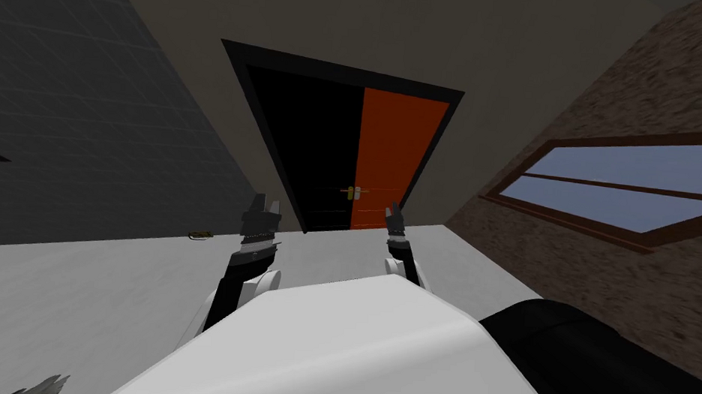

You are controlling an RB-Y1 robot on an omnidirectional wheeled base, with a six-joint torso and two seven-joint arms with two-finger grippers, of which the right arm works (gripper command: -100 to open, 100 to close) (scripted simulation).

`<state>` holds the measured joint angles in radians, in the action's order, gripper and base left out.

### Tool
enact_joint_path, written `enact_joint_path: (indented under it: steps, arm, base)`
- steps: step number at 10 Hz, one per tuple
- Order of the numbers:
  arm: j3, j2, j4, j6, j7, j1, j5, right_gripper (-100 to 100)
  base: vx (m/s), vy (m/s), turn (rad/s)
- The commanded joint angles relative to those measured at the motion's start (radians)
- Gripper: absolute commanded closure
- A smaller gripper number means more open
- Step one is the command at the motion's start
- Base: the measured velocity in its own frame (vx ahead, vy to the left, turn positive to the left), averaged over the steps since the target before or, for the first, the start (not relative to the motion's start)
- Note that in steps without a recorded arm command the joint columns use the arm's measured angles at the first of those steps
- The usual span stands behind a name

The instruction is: Pull the door open

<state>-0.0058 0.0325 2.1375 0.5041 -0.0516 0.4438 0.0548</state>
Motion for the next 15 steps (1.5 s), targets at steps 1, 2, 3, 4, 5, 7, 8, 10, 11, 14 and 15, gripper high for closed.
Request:
enact_joint_path:
  steps: [1, 2, 3, 4, 5, 7, 8, 10, 11, 14, 15]
  arm:
    - [-0.007, 0.006, -0.029, -0.005, 0.008, -0.007, -0.003, -100]
    - [-0.011, 0.010, -0.044, -0.010, 0.013, -0.011, -0.005, -100]
    - [-0.016, 0.015, -0.061, -0.016, 0.019, -0.016, -0.007, -100]
    - [-0.027, 0.023, -0.095, -0.027, 0.030, -0.026, -0.012, -100]
    - [-0.027, 0.023, -0.095, -0.027, 0.030, -0.026, -0.012, -100]
    - [-0.038, 0.032, -0.130, -0.038, 0.042, -0.037, -0.017, -100]
    - [-0.044, 0.036, -0.149, -0.044, 0.048, -0.042, -0.020, -100]
    - [-0.055, 0.044, -0.185, -0.056, 0.060, -0.053, -0.025, -100]
    - [-0.061, 0.048, -0.204, -0.062, 0.067, -0.059, -0.027, -100]
    - [-0.079, 0.060, -0.261, -0.081, 0.086, -0.076, -0.035, -100]
    - [-0.085, 0.063, -0.280, -0.087, 0.092, -0.082, -0.038, -100]
  base:
    - [0.099, 0.002, 0.059]
    - [0.085, 0.005, 0.060]
    - [0.080, -0.008, 0.064]
    - [0.111, -0.021, 0.123]
    - [0.099, -0.020, 0.055]
    - [0.087, -0.005, 0.049]
    - [0.099, -0.011, 0.098]
    - [0.097, -0.008, 0.063]
    - [0.112, -0.005, 0.083]
    - [0.097, -0.017, 0.073]
    - [0.095, -0.025, 0.093]
